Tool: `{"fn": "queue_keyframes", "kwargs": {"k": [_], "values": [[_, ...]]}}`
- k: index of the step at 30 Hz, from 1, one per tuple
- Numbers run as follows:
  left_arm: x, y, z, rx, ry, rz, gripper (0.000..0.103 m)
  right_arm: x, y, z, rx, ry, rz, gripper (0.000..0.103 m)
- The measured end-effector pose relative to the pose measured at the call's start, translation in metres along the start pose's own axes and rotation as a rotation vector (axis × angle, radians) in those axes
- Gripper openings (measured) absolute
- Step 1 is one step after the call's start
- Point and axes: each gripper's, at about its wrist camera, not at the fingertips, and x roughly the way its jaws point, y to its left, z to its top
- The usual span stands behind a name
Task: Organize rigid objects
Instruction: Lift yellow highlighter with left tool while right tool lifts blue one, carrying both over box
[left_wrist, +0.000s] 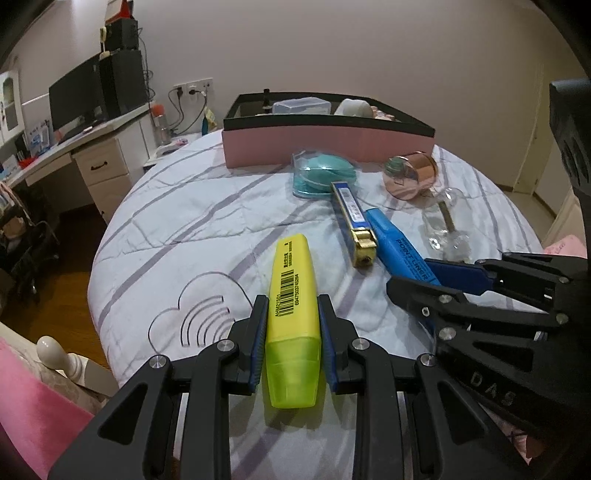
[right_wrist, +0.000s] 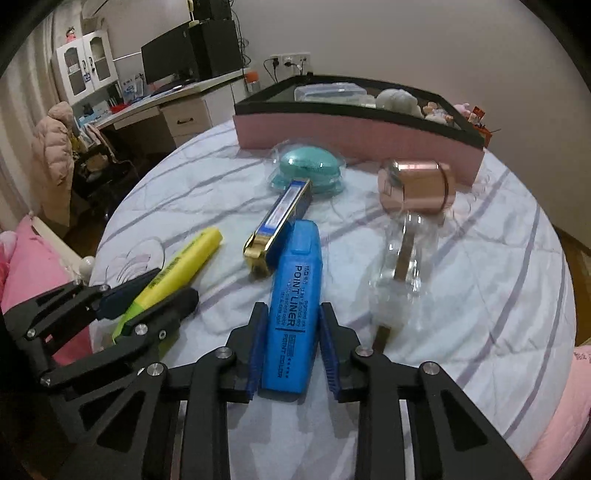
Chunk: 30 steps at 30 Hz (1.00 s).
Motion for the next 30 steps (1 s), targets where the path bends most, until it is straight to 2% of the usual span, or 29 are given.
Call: {"fn": "queue_keyframes", "kwargs": {"k": [2,4,7,12,16,24,30], "values": [[0.002,-0.001,0.002,0.002,-0.014,0.01,0.026,0.003,0.001,0.0,-0.017,-0.004,-0.017,0.028],[0.0,0.001,0.003,-0.026,-0.041,-0.005,0.026,0.003,-0.002,0.001,-0.008,-0.02,-0.002,0.027],[-0.005,-0.003,0.01,-0.01,-0.056,-0.018,0.026,-0.005,-0.006,-0.002,0.007,-0.062,0.016,0.026],[-0.022,-0.009,0.03,0.0,-0.107,-0.014,0.026,-0.028,-0.012,0.008,0.021,-0.129,0.033,0.025],[-0.034,-0.014,0.041,0.011,-0.148,-0.012,0.026,-0.047,-0.013,0.018,0.008,-0.178,0.025,0.019],[-0.019,-0.02,0.032,0.02,-0.085,-0.017,0.026,-0.037,-0.023,0.018,0.035,-0.159,0.058,0.015],[-0.015,-0.017,0.035,0.006,-0.093,-0.02,0.026,-0.035,-0.024,0.025,0.044,-0.185,0.071,0.014]]}}
